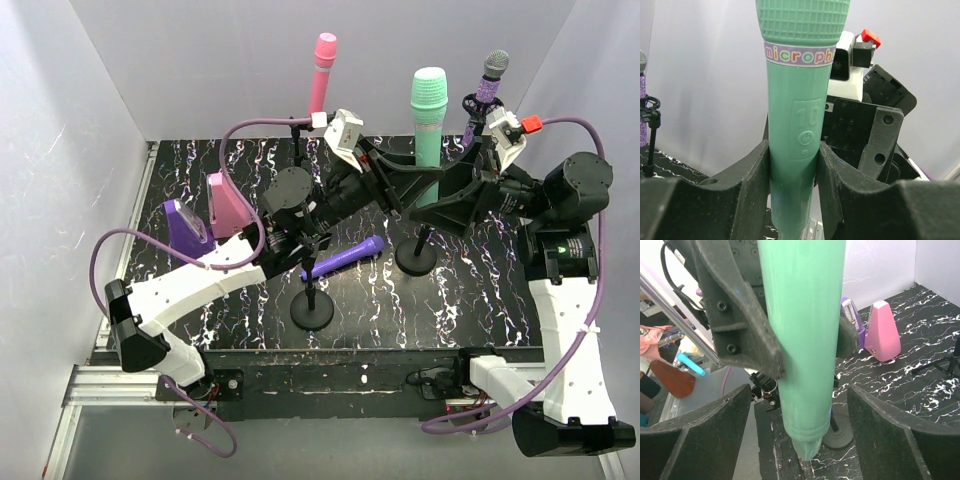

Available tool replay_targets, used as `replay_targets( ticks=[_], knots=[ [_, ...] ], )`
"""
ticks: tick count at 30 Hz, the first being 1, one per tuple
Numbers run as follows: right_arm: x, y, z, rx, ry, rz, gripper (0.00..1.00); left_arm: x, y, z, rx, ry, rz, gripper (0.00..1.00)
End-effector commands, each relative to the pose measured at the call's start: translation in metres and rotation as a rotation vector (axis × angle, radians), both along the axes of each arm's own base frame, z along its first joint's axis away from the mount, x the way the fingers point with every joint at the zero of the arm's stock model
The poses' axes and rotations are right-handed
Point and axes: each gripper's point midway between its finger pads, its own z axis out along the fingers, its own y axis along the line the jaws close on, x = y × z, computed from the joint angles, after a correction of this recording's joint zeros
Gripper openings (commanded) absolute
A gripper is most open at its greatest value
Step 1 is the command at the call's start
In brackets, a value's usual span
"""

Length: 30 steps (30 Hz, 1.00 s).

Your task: Attach the microphones to the stand

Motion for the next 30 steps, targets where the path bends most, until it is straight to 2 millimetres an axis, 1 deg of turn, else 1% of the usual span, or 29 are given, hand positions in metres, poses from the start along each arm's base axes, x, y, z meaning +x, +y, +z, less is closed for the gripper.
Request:
replay_targets(
  ticks=[1, 5, 7, 8, 9, 10, 11, 13, 14, 15, 16, 17, 18, 19, 20, 21, 22, 24, 25, 28, 30],
  knots=[
    [-0.001, 0.003, 0.012, 0.006, -0.061, -0.001, 0.80, -0.002, 0.004, 0.011, -0.045, -0.012, 0.024, 0.00],
    [-0.001, 0.005, 0.009, 0.004, -0.050, 0.023, 0.64, -0.005, 0.002, 0.007, -0.042, -0.007, 0.018, 0.00],
    [-0.001, 0.006, 0.008, 0.007, -0.058, 0.035, 0.52, -0.005, 0.002, 0.006, -0.041, -0.007, 0.018, 0.00],
    [-0.001, 0.006, 0.007, 0.009, -0.052, 0.040, 0.43, -0.005, 0.002, 0.006, -0.042, -0.006, 0.018, 0.00],
    [-0.001, 0.006, 0.006, 0.010, -0.051, 0.046, 0.28, -0.006, 0.002, 0.006, -0.042, -0.006, 0.018, 0.00],
    [-0.001, 0.006, 0.005, 0.010, -0.054, 0.049, 0.20, -0.006, 0.002, 0.006, -0.041, -0.006, 0.018, 0.00],
    [-0.001, 0.007, 0.003, 0.009, -0.056, 0.054, 0.13, -0.007, 0.002, 0.005, -0.037, -0.005, 0.015, 0.00],
    [-0.005, 0.007, 0.002, 0.002, -0.071, 0.075, 0.04, -0.008, 0.006, 0.005, -0.038, -0.001, 0.015, 0.00],
    [-0.006, 0.007, 0.000, -0.002, -0.079, 0.089, 0.02, -0.010, 0.009, 0.005, -0.035, 0.002, 0.014, 0.03],
    [-0.010, 0.007, -0.002, -0.007, -0.093, 0.105, 0.01, -0.011, 0.011, 0.005, -0.029, 0.006, 0.014, 0.14],
    [-0.011, 0.007, -0.004, -0.012, -0.104, 0.116, 0.01, -0.013, 0.015, 0.003, -0.018, 0.011, 0.012, 0.29],
    [-0.014, 0.006, -0.006, -0.015, -0.117, 0.124, 0.01, -0.016, 0.021, 0.004, -0.010, 0.012, 0.015, 0.47],
    [-0.016, 0.006, -0.009, -0.019, -0.123, 0.129, 0.01, -0.019, 0.028, 0.005, 0.000, 0.009, 0.017, 0.59],
    [-0.016, 0.006, -0.011, -0.023, -0.132, 0.134, 0.01, -0.021, 0.035, 0.001, 0.022, 0.006, 0.026, 0.70],
    [-0.018, 0.006, -0.014, -0.026, -0.139, 0.140, 0.01, -0.025, 0.044, 0.002, 0.035, -0.001, 0.030, 0.79],
    [-0.018, 0.006, -0.017, -0.029, -0.136, 0.147, 0.01, -0.028, 0.051, -0.001, 0.063, -0.001, 0.036, 0.85],
    [-0.019, 0.006, -0.020, -0.032, -0.140, 0.150, 0.01, -0.032, 0.062, -0.002, 0.086, -0.012, 0.045, 0.89],
    [-0.020, 0.006, -0.027, -0.040, -0.145, 0.168, 0.01, -0.039, 0.081, -0.009, 0.146, -0.012, 0.057, 0.97],
    [-0.020, 0.005, -0.030, -0.044, -0.150, 0.172, 0.01, -0.039, 0.093, -0.013, 0.178, -0.005, 0.089, 0.98],
    [-0.022, 0.005, -0.040, -0.059, -0.176, 0.193, 0.01, -0.052, 0.122, -0.032, 0.284, -0.018, 0.096, 0.98],
    [-0.023, 0.004, -0.047, -0.068, -0.168, 0.202, 0.01, -0.056, 0.137, -0.055, 0.390, -0.004, 0.108, 0.98]
  ],
)
